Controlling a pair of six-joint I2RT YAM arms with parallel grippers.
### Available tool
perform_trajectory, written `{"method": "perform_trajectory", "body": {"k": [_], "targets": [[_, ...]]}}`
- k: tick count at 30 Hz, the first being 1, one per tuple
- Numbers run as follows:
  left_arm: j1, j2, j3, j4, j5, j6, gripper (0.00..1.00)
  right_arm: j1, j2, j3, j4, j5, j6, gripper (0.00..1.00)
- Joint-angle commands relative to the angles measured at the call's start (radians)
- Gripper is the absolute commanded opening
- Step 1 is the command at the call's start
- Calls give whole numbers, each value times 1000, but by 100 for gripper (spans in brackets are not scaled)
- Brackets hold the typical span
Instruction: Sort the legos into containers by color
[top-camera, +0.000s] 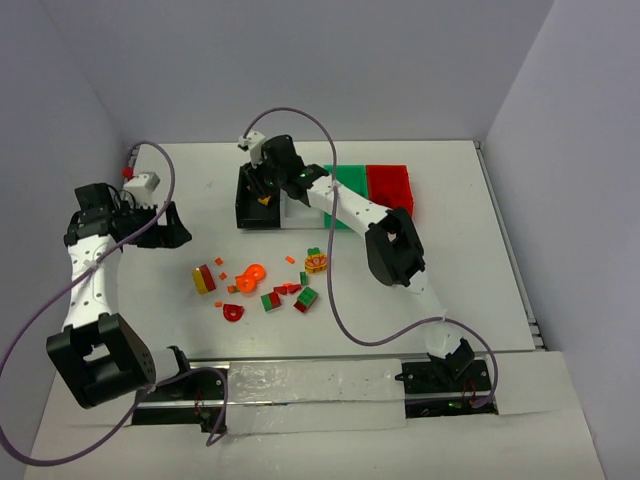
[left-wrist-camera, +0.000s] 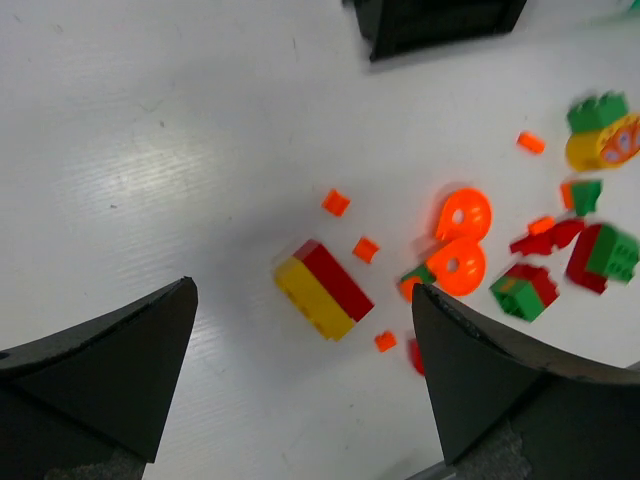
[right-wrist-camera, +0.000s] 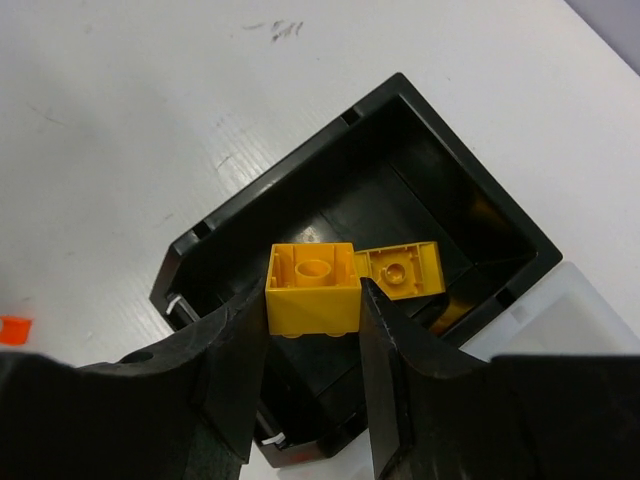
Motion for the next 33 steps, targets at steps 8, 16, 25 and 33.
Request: {"method": "perform_trajectory", "body": {"k": [8, 16, 25, 33], "targets": [[10, 16, -116, -219, 0, 726, 99, 9, -20, 26, 6, -14, 40, 91], [10, 16, -242, -146, 112, 1029, 98, 7, -158, -76, -10, -94, 89, 99], [9, 128, -260, -39, 158, 1087, 99, -32, -409, -289, -30, -195, 112, 100], [6, 210, -261, -21, 175, 1138, 99, -72, -460, -290, -92, -226, 120, 100]]}}
